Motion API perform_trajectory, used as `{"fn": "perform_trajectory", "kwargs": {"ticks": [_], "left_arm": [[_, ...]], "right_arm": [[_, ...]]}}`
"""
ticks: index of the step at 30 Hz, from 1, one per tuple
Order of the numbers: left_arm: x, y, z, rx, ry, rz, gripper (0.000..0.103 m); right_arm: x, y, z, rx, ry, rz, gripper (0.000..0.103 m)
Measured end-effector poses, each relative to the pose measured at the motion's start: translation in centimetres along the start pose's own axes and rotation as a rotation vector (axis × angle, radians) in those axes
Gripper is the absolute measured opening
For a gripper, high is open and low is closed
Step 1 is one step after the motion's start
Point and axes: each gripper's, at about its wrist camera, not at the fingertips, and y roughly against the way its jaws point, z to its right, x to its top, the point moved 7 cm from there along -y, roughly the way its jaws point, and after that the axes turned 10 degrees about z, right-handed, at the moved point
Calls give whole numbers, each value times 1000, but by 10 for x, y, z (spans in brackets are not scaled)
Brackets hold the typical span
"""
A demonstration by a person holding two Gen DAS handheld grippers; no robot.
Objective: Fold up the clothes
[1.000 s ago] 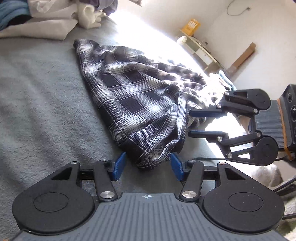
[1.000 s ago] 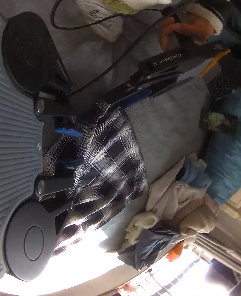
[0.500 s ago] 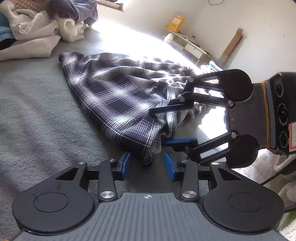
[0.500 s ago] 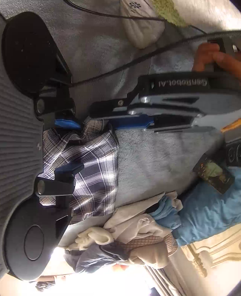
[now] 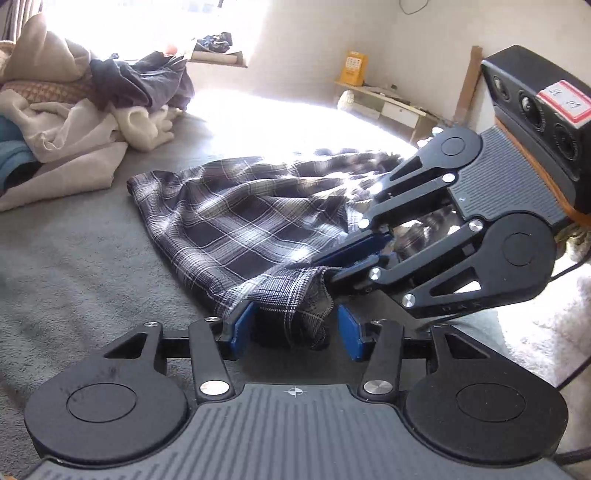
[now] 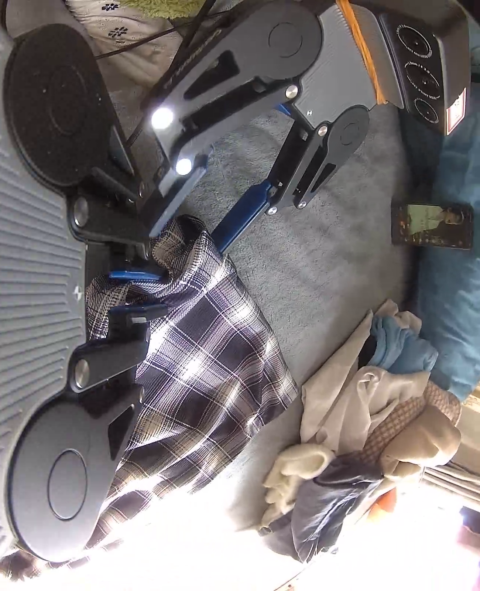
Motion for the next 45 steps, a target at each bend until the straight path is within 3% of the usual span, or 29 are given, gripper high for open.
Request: {"fn": "perform_trajectory", "kwargs": {"ticks": [2,5,12,15,16,19,23,28,33,35,38,41,45], "left_arm": [[3,3,-3,40,9,20,15],[12,19,-1,69,-15,86,9],[-23,13,3,81,-57,-27,8],[-23,15,2,85,-61,-18,7],[-22,15,1,86,-59,-19,7],[-21,18,-1,79,-52,-15,7],[-22,19,-4,72,-37,-19,7],[-21,18,-9,55,4,-38,8],[-18,27,-15,16,67,-59,12],[-13,38,-21,7,101,-43,25],[2,47,-24,-21,143,14,35],[17,33,-14,-80,110,39,52],[20,-6,10,-122,1,18,52]], "right_arm": [[3,5,-3,-28,23,28,13],[9,13,-6,-61,31,80,13],[-18,-4,-27,-7,-1,-39,16],[-18,4,-23,-28,-23,-28,31],[-17,11,-17,-35,-51,-10,41],[-17,31,6,-64,-160,34,46],[-37,37,54,-160,-360,15,45],[-60,17,95,-160,-617,13,36],[-85,-22,132,-159,-917,42,31],[-92,-23,139,-147,-1004,58,29],[-100,-19,144,-130,-1086,78,29],[-105,-17,149,-113,-1159,100,30],[-107,-6,157,-103,-1250,156,30]]}}
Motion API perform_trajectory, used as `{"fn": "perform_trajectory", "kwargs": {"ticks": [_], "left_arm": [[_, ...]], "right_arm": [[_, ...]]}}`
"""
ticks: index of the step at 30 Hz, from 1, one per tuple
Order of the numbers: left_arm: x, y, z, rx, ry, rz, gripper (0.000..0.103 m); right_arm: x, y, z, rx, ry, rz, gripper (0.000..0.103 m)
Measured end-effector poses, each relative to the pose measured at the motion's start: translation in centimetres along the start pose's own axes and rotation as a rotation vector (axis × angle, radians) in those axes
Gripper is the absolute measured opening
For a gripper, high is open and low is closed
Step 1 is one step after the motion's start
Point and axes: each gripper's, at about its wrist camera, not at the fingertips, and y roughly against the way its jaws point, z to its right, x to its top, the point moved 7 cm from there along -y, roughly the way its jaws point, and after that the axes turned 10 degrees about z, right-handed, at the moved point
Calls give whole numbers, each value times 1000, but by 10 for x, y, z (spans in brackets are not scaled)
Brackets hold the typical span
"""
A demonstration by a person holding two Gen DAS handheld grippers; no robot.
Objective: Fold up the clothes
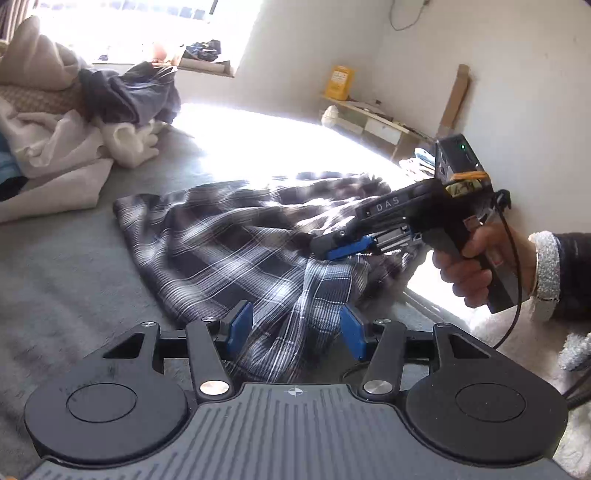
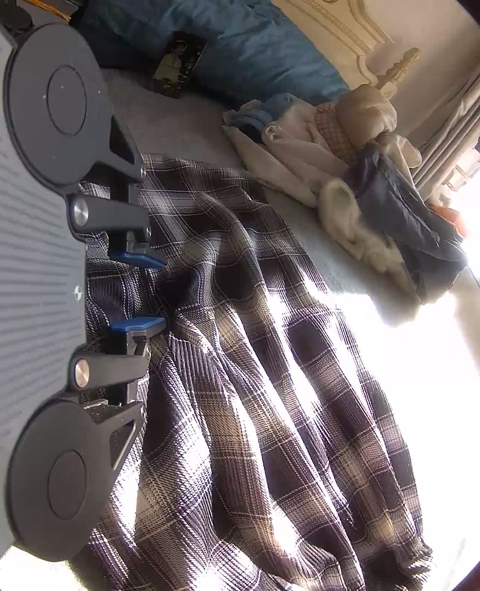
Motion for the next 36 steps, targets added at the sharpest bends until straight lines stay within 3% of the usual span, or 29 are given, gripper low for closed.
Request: {"fn": "perform_trajectory", "kwargs": {"ticks": [3,5,6,8,10,14,19,22,23,26,34,36], "left_arm": [[-15,-23,-6,42,3,-84,45],[-25,-28,-15,65,29,-118,42],[-26,-27,-18,60,44,-112,43],[-27,-25,-21,54,61,-114,43],[-26,-23,-22,53,58,-118,43],[-25,-23,-23,50,75,-122,43],[-25,-23,-25,35,85,-132,43],[-24,-24,-26,29,84,-140,43],[-24,-24,-26,29,84,-142,43],[-24,-24,-26,28,83,-145,43],[-24,-24,-26,19,74,-148,43],[-24,-24,-27,18,74,-147,43]], "right_arm": [[8,20,6,-2,-30,64,31],[11,29,28,-93,-55,76,30],[12,32,43,-139,-86,74,30],[19,43,66,-141,-197,105,28],[33,62,80,-143,-253,181,29],[59,105,119,-246,-300,316,30],[73,135,159,-349,-327,363,30],[72,145,188,-425,-450,396,32],[69,145,197,-426,-514,394,38],[60,142,219,-409,-652,383,41],[80,136,220,-344,-679,448,41],[80,133,219,-346,-676,428,42]]}}
